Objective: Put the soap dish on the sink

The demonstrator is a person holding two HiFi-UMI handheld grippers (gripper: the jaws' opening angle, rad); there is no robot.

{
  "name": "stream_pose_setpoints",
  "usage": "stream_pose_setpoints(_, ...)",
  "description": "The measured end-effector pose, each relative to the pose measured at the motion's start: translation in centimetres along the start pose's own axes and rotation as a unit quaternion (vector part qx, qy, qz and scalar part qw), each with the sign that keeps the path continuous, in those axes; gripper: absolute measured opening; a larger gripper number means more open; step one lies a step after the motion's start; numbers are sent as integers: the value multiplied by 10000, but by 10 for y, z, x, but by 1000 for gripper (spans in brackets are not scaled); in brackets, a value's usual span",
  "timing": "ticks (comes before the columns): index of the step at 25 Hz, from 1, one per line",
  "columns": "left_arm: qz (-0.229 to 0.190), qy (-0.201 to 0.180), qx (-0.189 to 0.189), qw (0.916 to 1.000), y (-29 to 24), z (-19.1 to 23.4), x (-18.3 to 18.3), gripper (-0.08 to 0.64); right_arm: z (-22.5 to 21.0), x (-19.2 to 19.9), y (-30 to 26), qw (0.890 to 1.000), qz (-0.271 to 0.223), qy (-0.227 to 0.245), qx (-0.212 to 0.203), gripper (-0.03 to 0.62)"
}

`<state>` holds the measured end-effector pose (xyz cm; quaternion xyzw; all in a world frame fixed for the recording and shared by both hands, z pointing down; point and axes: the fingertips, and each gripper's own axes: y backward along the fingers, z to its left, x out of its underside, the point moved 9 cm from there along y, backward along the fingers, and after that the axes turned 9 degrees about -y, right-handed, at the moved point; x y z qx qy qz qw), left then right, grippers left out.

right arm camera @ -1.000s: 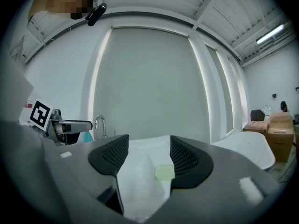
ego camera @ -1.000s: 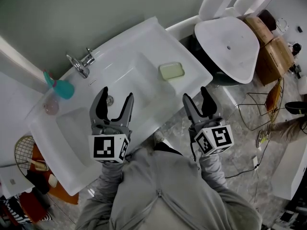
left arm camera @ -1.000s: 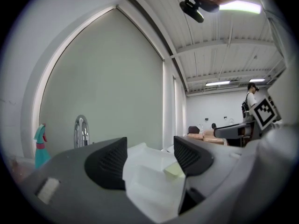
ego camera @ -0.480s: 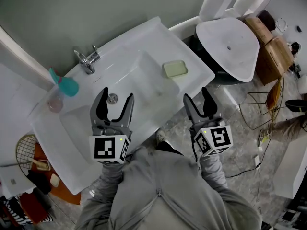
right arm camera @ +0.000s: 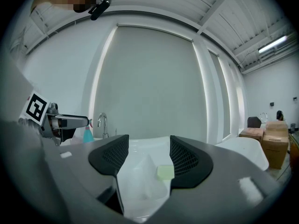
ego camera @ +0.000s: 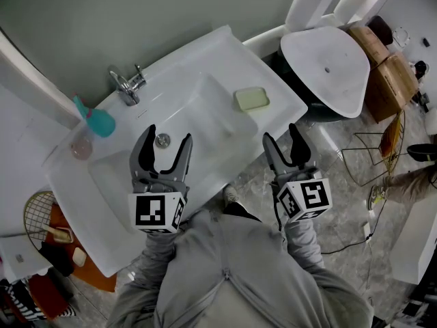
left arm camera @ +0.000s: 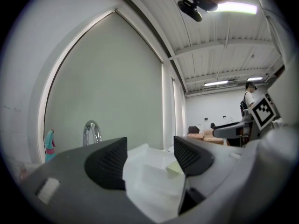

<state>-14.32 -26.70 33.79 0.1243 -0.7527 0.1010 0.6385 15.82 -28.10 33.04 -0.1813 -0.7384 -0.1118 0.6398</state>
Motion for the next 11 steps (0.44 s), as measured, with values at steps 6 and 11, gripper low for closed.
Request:
stream_pose_setpoints(6,18,11,0,10000,0,-3,0,339,-1,0,2,10000,24,12,0,279)
stream_pose_setpoints(11,3,-60,12,10000,1,-5,-3,339,-2,1,3,10000,31,10,11,279)
